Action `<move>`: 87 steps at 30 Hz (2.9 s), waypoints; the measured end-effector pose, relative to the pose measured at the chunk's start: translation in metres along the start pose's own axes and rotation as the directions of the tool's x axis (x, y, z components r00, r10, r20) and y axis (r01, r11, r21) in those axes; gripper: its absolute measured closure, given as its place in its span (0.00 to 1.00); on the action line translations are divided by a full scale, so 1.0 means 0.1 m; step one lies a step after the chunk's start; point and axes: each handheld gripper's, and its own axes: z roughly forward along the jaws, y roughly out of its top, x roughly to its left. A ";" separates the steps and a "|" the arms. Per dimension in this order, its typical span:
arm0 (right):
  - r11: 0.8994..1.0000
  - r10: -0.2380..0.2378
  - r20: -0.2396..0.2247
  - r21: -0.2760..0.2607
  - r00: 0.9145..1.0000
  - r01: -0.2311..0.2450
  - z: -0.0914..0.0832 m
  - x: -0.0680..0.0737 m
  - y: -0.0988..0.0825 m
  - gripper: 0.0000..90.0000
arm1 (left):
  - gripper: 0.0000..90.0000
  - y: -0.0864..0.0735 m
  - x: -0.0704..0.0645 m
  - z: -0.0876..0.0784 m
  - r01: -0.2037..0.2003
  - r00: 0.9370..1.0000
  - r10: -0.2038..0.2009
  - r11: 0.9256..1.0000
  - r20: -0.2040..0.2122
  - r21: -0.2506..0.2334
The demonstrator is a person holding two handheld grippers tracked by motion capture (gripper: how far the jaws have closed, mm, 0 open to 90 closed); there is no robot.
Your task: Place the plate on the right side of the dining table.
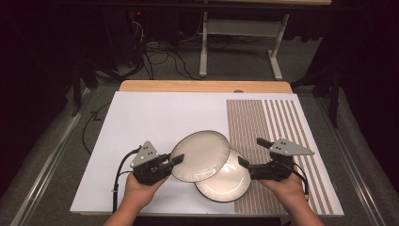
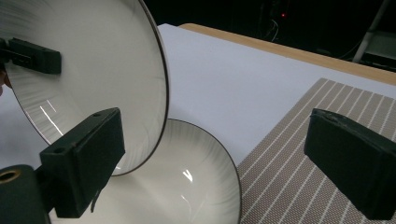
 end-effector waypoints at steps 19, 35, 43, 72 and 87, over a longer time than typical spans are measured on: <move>0.997 -0.004 -0.071 0.076 0.997 0.009 0.39 0.21 0.04 0.23 | 0.86 0.00 -0.01 -0.01 -0.014 1.000 0.014 1.000 -0.002 0.000; 0.995 0.040 -0.118 0.100 0.992 -0.028 0.56 0.28 0.00 0.64 | 0.86 0.00 -0.02 -0.01 -0.022 1.000 0.022 1.000 -0.003 -0.005; 0.993 0.078 -0.123 0.098 0.989 -0.066 0.57 0.25 -0.01 0.81 | 0.85 -0.01 -0.02 -0.01 -0.026 1.000 0.026 1.000 -0.002 -0.009; 0.995 0.096 -0.118 0.046 0.988 -0.091 0.22 0.05 0.06 0.95 | 0.87 0.20 -0.11 0.18 0.028 0.999 -0.028 1.000 0.046 0.005; 0.992 0.122 -0.031 -0.004 0.992 -0.123 -0.22 -0.36 0.05 0.95 | 0.86 0.53 -0.30 0.74 -0.014 0.994 0.011 1.000 0.109 0.024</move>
